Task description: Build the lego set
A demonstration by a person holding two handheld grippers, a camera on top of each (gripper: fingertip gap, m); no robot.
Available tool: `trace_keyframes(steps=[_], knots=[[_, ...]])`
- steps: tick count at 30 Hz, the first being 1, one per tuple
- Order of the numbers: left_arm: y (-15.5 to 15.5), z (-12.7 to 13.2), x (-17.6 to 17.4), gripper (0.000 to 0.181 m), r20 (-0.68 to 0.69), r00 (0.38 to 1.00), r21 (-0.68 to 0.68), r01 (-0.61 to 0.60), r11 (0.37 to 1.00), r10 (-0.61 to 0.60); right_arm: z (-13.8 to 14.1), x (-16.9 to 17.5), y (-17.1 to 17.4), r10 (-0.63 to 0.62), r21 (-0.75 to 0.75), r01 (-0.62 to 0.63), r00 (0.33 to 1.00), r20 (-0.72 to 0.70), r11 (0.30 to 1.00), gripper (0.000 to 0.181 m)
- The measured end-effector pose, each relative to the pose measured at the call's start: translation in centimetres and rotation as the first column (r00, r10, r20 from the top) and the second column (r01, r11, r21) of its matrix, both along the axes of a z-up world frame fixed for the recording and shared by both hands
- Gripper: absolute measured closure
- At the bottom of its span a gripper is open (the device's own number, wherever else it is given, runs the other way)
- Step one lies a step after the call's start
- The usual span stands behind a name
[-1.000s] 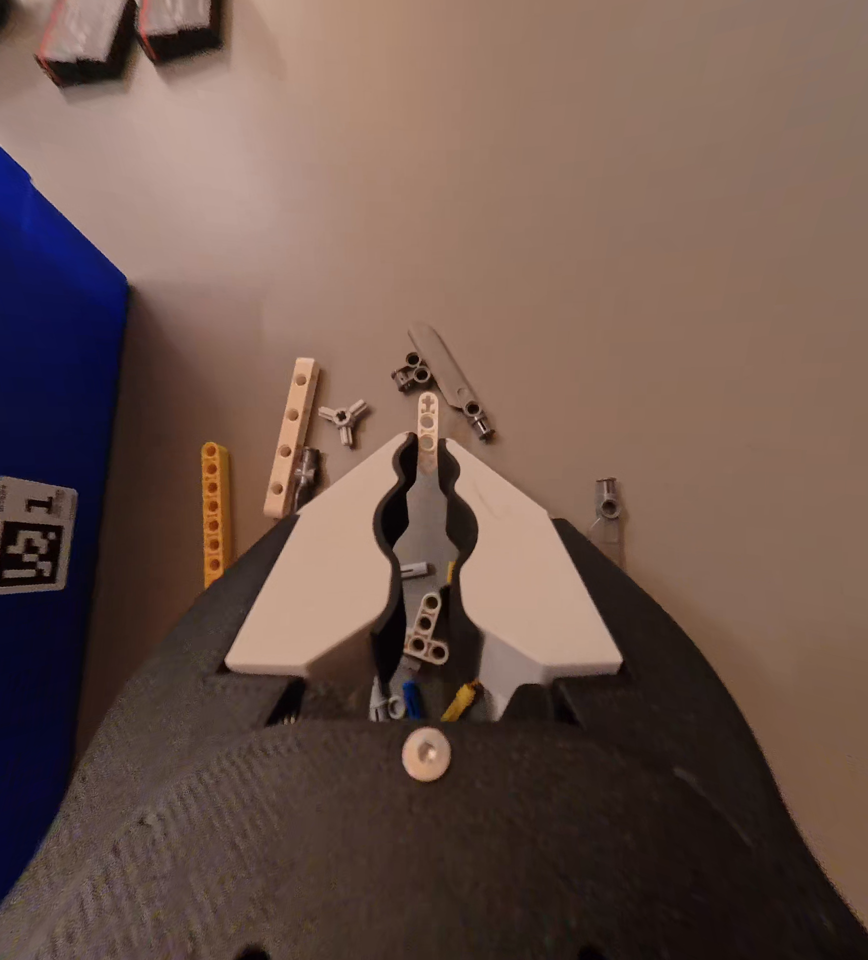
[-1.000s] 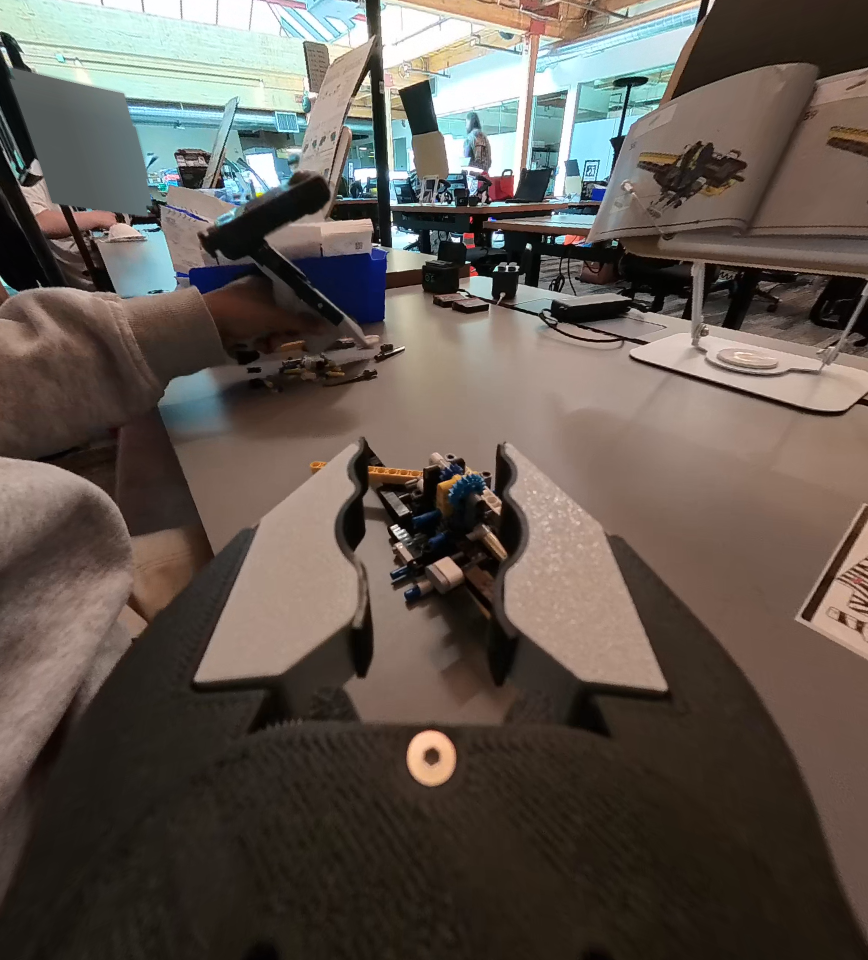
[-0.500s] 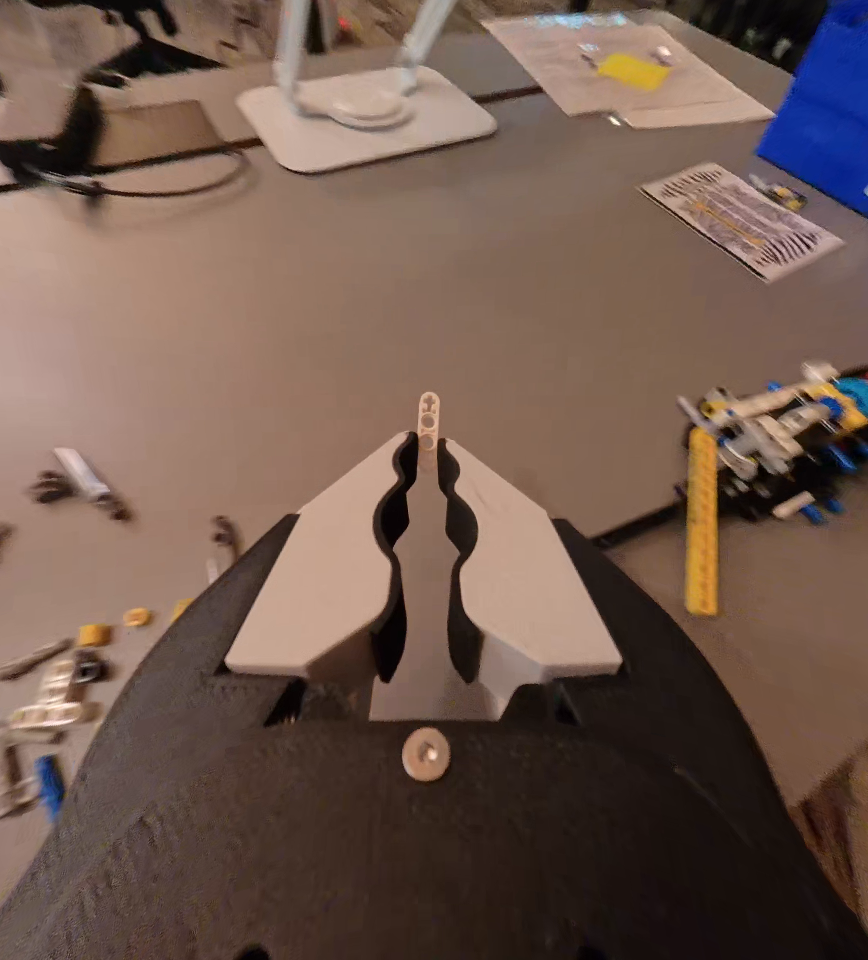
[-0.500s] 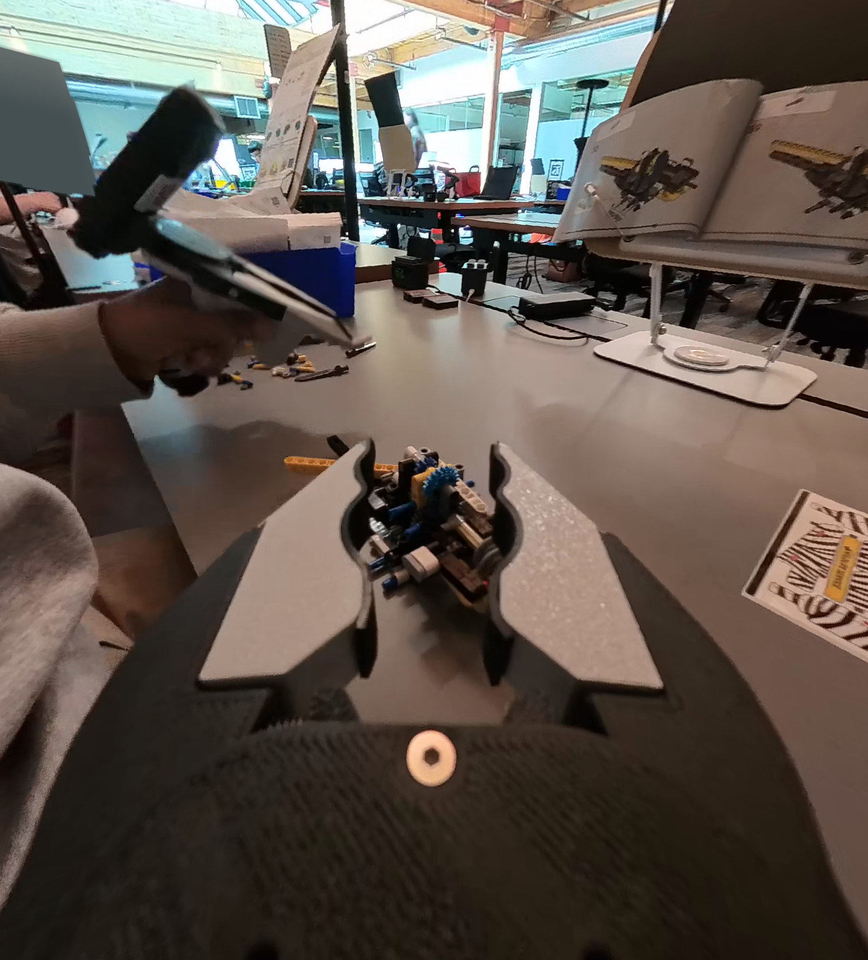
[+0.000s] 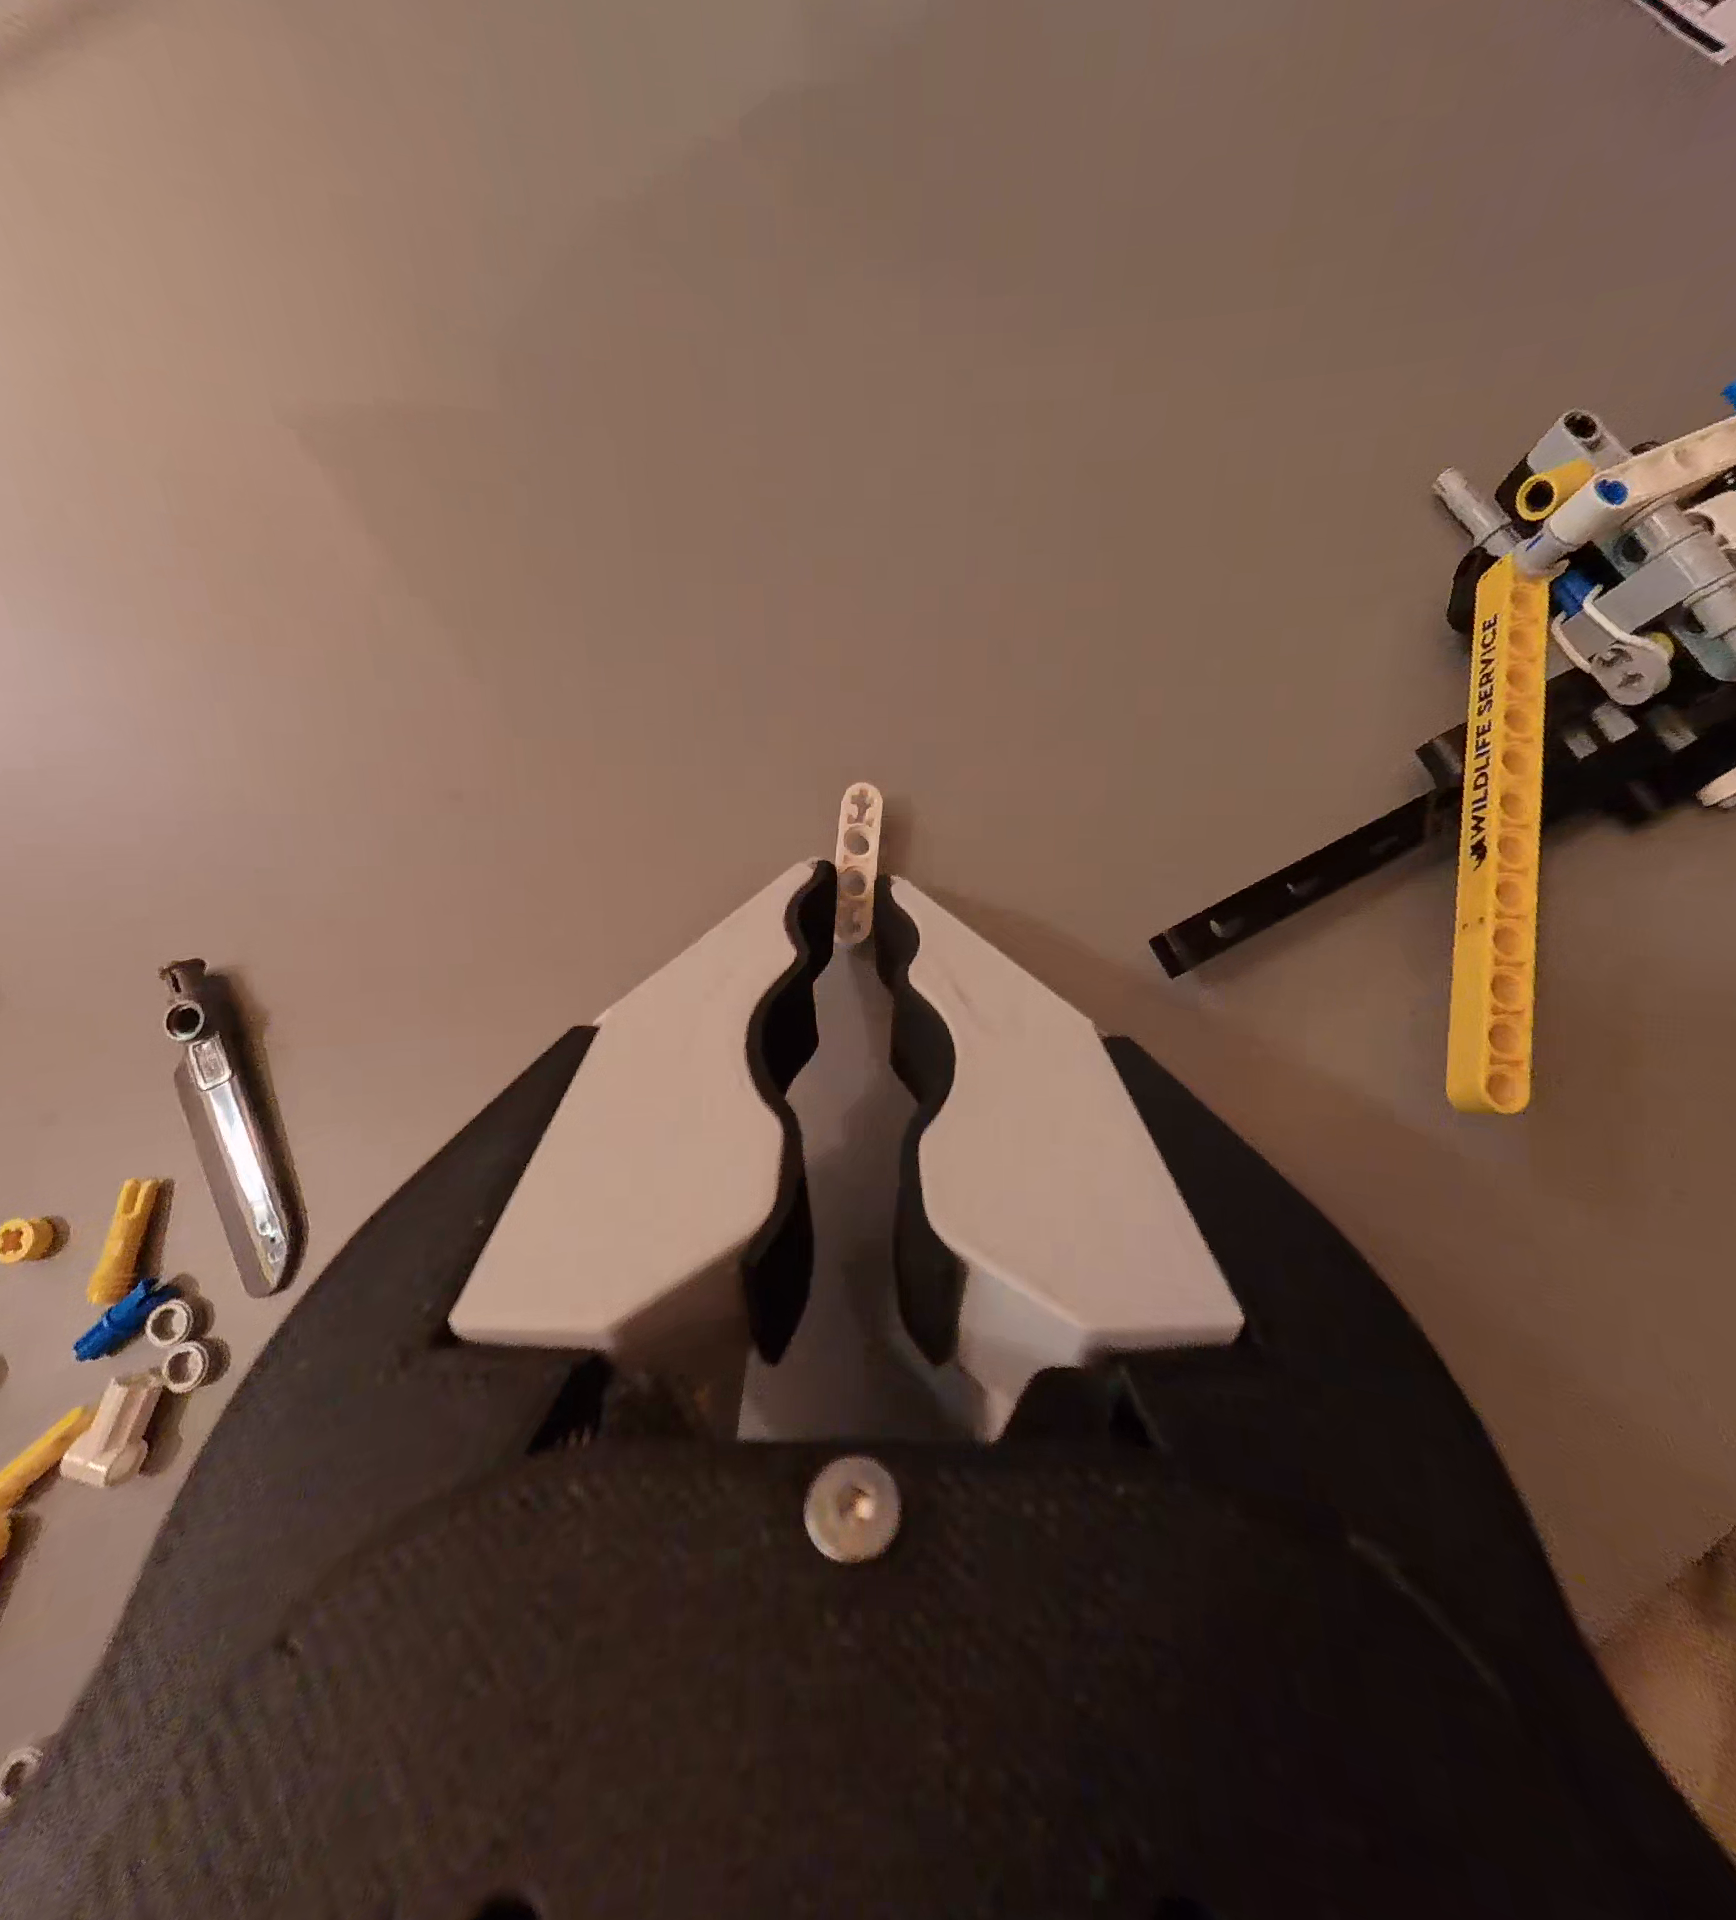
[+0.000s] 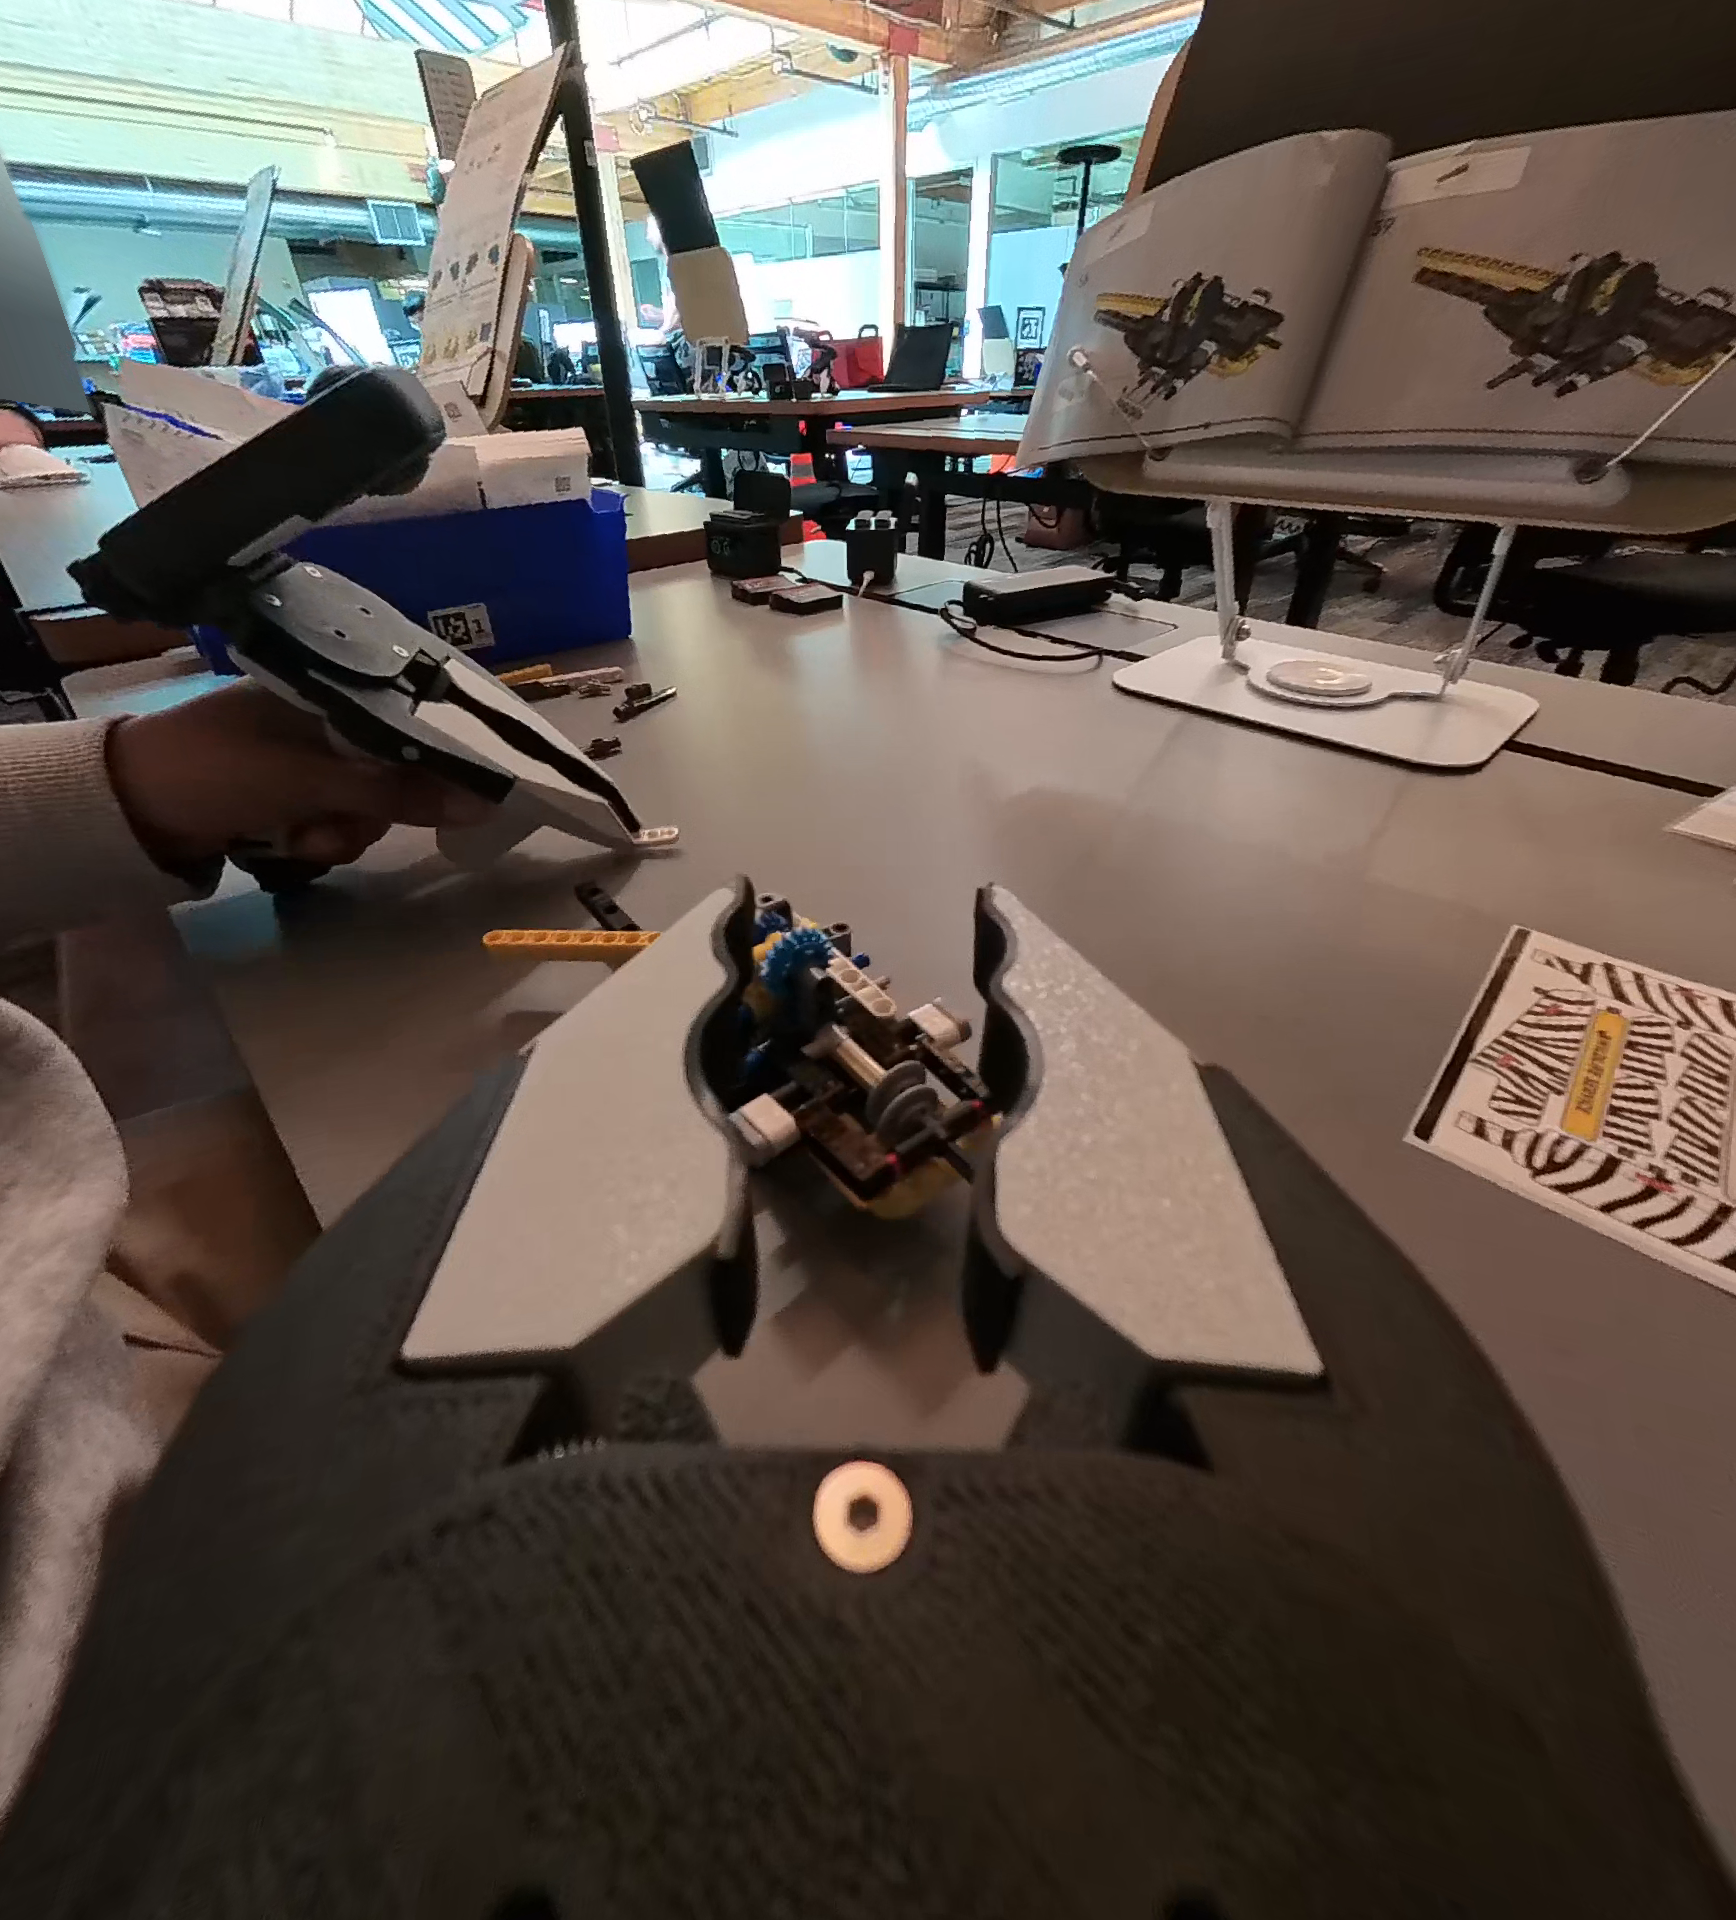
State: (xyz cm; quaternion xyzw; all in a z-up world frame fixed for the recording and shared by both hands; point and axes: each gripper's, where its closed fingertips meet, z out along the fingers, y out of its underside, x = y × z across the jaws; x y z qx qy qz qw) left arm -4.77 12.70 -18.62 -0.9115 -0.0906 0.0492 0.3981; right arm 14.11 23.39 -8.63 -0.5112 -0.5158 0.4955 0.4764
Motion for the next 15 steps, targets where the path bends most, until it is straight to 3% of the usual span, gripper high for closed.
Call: trace_keyframes(steps=[15], knots=[[0.1,-0.4,0.0,0.173,0.021,1.000,-0.023,0.003,1.000,-0.003,-0.3,-0.4,1.2,-0.018,-0.072,0.019,1.000,0.017,0.997,0.141]])
